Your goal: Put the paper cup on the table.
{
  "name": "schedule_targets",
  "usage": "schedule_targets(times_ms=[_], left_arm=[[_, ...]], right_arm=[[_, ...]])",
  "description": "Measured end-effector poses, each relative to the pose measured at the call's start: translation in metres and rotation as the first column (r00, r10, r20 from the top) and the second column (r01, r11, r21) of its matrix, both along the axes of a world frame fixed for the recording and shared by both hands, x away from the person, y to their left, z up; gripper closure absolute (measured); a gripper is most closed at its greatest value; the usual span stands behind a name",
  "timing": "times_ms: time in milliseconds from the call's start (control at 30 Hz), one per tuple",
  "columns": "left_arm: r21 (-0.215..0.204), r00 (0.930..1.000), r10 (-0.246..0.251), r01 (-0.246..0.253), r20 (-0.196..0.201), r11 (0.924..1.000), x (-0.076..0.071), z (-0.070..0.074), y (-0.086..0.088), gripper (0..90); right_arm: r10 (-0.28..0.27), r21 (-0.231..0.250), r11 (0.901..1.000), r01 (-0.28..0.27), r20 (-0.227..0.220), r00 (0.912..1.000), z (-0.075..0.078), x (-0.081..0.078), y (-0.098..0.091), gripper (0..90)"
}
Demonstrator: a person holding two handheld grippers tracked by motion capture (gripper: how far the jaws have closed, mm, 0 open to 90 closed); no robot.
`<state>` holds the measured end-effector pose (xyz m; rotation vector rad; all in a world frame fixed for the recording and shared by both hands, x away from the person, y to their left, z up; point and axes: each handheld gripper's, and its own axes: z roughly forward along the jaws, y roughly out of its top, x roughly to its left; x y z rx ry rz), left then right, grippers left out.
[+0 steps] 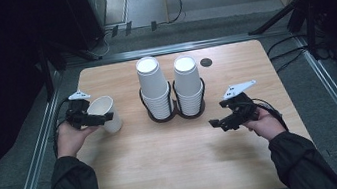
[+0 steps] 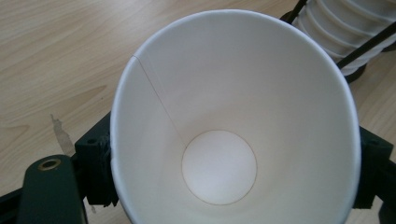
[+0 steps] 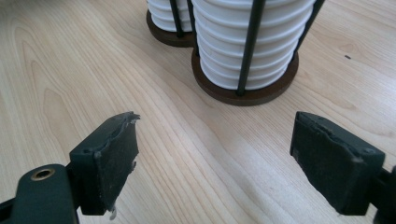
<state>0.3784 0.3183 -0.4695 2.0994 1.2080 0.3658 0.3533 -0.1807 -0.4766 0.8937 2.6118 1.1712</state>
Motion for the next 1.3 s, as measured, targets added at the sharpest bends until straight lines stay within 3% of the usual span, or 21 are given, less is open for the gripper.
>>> schedule_targets(times_ms=[200, 367, 600, 767, 933, 1133, 1300], left_arm=[[0.026, 0.9997, 0.020, -0.020, 0.017, 0.9995, 0.012, -0.004, 0.003, 14.0], [0.022, 0.9989, 0.034, -0.035, 0.033, 0.9991, 0.014, -0.006, 0.002, 13.0], [0.057, 0.9995, -0.003, 0.002, 0.033, 0.9984, 0.013, -0.007, -0.001, 9.8], [0.035, 0.9998, 0.017, -0.017, 0.009, 0.9992, 0.014, -0.007, 0.001, 8.5], [-0.014, 0.9998, 0.006, -0.007, -0.018, 0.9999, 0.014, -0.008, 0.003, 7.1], [-0.046, 0.9996, -0.017, 0.016, -0.020, 0.9988, 0.013, -0.006, 0.004, 0.5], [-0.063, 0.9996, -0.022, 0.021, -0.017, 0.9978, 0.011, -0.004, 0.006, 0.0]], right_arm=[[-0.017, -0.005, 0.9998, 0.017, -0.006, 0.9998, -0.002, -0.002, -0.005, 15.5], [-0.033, 0.001, 0.9995, 0.033, -0.010, 0.9994, -0.002, -0.003, -0.009, 15.5], [-0.035, -0.003, 0.9994, 0.035, -0.005, 0.9994, -0.003, -0.002, -0.011, 15.5], [-0.031, -0.004, 0.9995, 0.031, -0.004, 0.9995, -0.002, -0.003, -0.011, 15.5], [-0.028, -0.009, 0.9996, 0.028, -0.006, 0.9996, -0.002, -0.003, -0.010, 15.5], [-0.024, -0.017, 0.9996, 0.024, -0.002, 0.9997, -0.002, -0.003, -0.010, 15.5], [-0.024, -0.022, 0.9995, 0.024, -0.002, 0.9997, -0.002, -0.003, -0.010, 15.5]])
